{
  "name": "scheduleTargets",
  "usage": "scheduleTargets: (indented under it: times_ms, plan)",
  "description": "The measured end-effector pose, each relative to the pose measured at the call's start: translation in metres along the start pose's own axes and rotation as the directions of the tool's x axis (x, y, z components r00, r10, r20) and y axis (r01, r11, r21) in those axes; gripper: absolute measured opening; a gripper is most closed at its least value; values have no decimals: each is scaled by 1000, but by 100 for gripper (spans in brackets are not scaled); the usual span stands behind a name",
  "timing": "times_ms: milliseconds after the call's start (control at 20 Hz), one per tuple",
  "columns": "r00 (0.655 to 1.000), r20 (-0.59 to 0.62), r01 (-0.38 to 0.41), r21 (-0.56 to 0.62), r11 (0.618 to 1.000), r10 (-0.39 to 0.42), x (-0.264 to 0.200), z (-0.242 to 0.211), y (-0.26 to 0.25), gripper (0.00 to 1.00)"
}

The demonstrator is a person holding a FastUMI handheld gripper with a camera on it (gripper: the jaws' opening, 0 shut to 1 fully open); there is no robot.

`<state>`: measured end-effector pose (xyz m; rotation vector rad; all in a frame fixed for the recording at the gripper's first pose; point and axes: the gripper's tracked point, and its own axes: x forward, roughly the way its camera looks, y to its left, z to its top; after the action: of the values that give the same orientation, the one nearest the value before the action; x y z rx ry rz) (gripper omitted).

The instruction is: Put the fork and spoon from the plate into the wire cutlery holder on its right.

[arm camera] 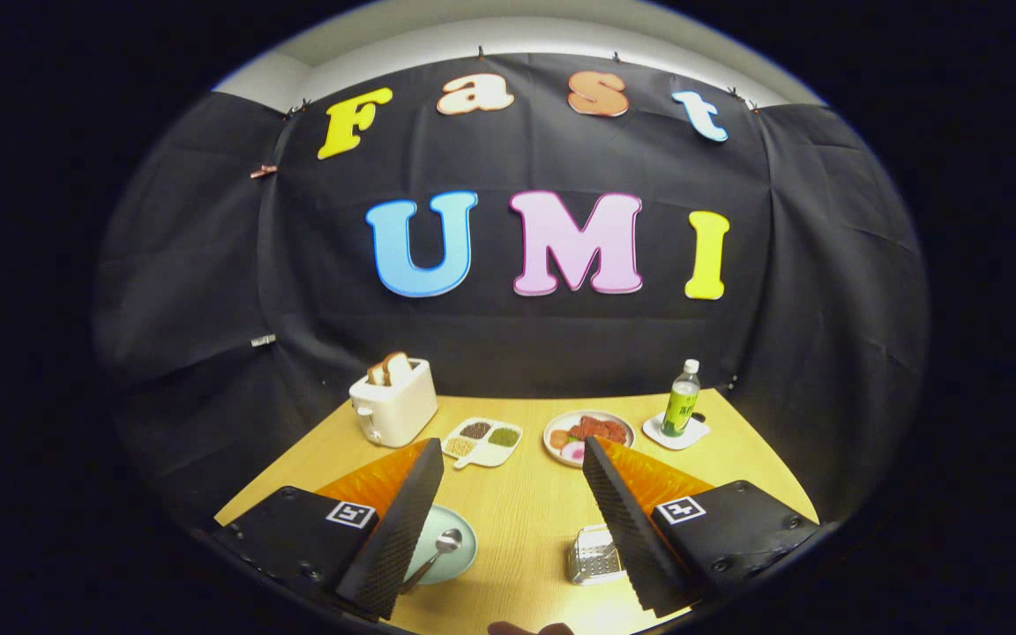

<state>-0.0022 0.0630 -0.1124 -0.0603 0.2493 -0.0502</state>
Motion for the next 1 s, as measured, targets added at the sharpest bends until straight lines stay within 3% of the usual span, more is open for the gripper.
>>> scheduleTargets:
  times_ms: [150, 250, 550, 850, 900, 1000]
  plan:
    - [990, -133, -42, -50, 998, 34, 17, -44, 19, 99]
    - [965, -254, -80, -57, 995, 63, 27, -82, 35, 99]
    - [833, -541, -178, -66, 982, 115, 43, -177, 77, 99]
    - [706, -694, -149, 47, 988, 140, 57, -235, 98, 99]
    - [693, -707, -141, 59, 988, 141, 59, -241, 100, 100]
    - [699, -704, -136, 48, 989, 131, 66, -244, 102, 99]
